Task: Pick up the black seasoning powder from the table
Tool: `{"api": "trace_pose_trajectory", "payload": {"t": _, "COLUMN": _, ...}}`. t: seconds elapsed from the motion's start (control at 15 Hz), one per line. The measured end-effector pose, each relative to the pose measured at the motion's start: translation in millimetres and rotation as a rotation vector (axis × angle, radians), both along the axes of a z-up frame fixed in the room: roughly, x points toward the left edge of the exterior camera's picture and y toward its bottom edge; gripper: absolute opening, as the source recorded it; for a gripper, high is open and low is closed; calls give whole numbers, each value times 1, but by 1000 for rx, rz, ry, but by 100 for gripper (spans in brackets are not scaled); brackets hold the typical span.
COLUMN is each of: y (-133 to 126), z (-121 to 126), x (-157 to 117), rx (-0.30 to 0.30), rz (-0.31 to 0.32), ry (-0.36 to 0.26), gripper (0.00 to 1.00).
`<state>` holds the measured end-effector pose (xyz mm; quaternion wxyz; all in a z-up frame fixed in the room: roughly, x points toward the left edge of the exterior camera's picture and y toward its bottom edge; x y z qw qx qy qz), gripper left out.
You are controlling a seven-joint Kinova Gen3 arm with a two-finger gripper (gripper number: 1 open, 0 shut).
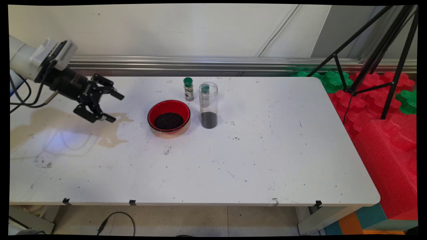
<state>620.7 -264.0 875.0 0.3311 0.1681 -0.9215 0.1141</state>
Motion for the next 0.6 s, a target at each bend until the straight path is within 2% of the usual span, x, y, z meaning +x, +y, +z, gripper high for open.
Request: {"api": "trace_pose_trajectory", "payload": {"t": 0.6, "y": -37, "z": 4, "x": -38, "rx": -45, "rz": -15, "ry": 101, "gripper": 100}}
